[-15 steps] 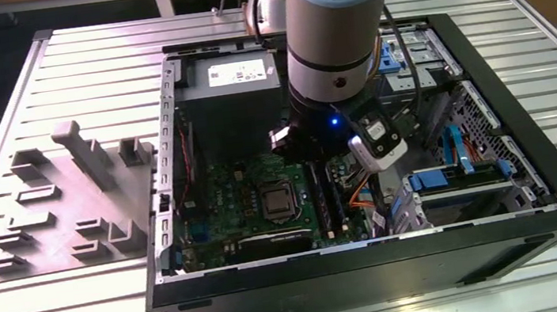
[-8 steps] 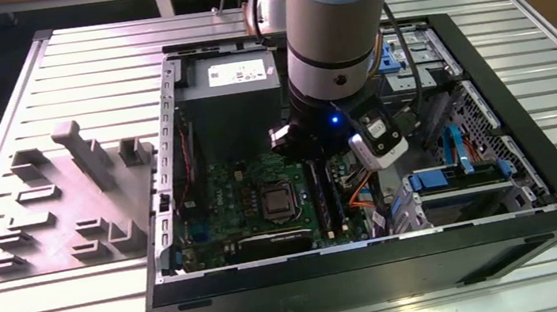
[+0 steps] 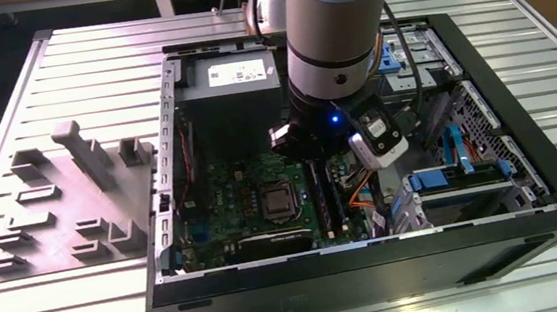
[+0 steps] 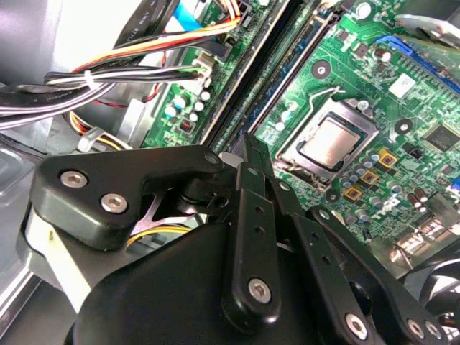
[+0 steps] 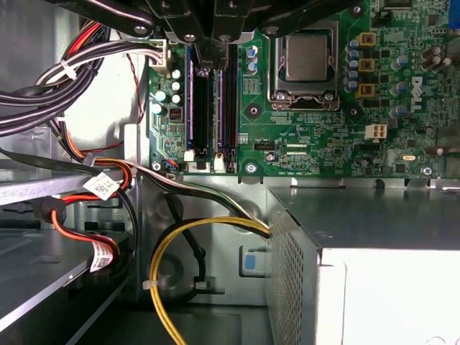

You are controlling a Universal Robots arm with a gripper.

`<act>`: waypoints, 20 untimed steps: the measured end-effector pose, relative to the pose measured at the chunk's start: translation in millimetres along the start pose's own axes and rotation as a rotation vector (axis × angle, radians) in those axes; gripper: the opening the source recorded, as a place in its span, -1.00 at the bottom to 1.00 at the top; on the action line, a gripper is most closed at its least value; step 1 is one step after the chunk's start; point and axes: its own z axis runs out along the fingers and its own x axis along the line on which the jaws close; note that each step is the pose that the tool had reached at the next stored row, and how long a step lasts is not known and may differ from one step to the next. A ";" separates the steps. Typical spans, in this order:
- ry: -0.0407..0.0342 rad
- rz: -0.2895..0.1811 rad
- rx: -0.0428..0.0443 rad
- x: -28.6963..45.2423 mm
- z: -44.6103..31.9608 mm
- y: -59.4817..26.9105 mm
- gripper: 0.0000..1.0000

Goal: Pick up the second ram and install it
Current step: 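Press down the second ram until it locks into place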

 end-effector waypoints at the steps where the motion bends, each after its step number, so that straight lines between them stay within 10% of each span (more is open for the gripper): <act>1: 0.0000 0.000 0.0000 0.0 0.0 0.0 -0.80; 20: 0.0000 0.000 0.0000 0.3 2.0 25.3 -0.80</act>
